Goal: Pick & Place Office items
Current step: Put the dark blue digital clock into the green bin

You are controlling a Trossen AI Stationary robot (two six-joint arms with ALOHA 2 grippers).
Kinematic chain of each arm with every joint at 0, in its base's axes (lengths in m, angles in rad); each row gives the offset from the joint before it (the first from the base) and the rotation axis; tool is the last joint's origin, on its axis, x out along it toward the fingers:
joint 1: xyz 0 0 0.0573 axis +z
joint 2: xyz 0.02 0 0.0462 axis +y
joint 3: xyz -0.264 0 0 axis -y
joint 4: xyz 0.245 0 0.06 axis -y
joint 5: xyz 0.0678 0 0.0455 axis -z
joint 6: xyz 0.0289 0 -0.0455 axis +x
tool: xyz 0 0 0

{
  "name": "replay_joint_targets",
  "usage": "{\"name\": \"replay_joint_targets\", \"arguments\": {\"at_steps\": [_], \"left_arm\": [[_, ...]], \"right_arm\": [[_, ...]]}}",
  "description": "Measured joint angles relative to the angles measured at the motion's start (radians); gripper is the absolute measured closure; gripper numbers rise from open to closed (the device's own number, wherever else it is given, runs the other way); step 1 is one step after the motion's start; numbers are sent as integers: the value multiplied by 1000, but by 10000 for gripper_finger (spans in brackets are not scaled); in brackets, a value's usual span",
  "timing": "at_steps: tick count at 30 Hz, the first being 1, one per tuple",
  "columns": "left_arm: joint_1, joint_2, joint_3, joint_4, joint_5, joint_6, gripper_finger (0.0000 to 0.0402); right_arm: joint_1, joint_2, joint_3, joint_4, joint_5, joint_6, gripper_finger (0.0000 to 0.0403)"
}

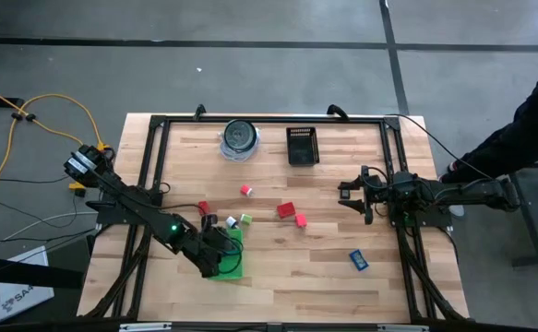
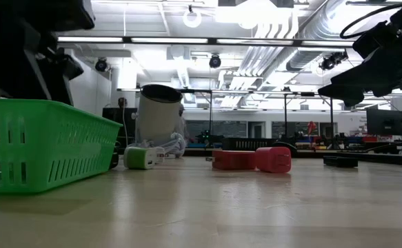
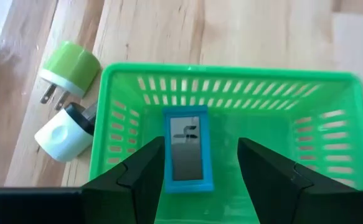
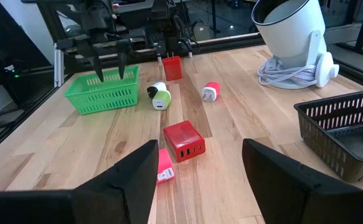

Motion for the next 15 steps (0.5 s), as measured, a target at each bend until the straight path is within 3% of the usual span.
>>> {"name": "replay_joint_targets", "arguments": {"at_steps": [15], "left_arm": [[35, -92, 0, 54, -86, 149, 206]], "right_arm": [[0, 0, 0, 0, 0, 0, 183]]}}
